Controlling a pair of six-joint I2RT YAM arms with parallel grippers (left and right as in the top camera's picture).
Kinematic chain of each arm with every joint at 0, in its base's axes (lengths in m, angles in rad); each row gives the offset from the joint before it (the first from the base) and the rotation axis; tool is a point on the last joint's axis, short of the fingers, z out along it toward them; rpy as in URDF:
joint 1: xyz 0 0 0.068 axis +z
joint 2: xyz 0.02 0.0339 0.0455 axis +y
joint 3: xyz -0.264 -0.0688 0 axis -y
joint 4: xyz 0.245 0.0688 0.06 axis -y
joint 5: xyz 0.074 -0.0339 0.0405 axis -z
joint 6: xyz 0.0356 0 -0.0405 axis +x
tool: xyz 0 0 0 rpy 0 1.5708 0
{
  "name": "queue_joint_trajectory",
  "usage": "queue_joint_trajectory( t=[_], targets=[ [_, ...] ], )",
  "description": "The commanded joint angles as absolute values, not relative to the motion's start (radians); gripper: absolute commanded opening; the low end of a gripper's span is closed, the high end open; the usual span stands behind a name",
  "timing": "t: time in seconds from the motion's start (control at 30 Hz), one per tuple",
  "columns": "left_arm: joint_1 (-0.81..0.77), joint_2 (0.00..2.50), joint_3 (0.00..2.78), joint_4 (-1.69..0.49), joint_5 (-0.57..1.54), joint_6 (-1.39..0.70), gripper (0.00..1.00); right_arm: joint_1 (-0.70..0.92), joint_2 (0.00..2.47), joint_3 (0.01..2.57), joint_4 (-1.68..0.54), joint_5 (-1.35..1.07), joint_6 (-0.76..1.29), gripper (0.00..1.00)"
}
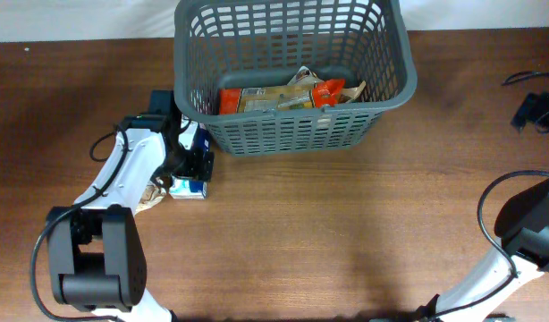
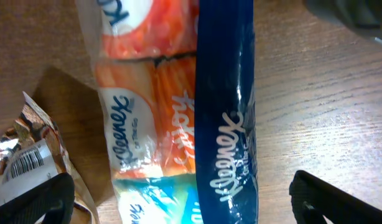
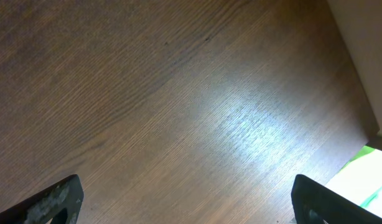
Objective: Pack container
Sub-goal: 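Close the left gripper on the tissue multipack's blue edge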
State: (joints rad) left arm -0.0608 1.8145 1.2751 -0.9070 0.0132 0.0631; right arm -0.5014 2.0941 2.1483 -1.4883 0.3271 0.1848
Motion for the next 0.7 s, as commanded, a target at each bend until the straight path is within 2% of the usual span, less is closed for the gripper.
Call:
queue_joint_trajectory(
  t=[0.0, 0.67],
  targets=[
    [-0.063, 1.821, 1.261, -0.894, 0.004, 0.076, 0.97, -0.505, 2.088, 2.143, -1.487, 0.324, 0.200, 0.99],
    [-0.063, 1.889, 1.260, -0.875, 0.031, 0.083, 0.96, -0.505, 2.088, 2.143, -1.487, 0.324, 0.200, 0.99]
  ],
)
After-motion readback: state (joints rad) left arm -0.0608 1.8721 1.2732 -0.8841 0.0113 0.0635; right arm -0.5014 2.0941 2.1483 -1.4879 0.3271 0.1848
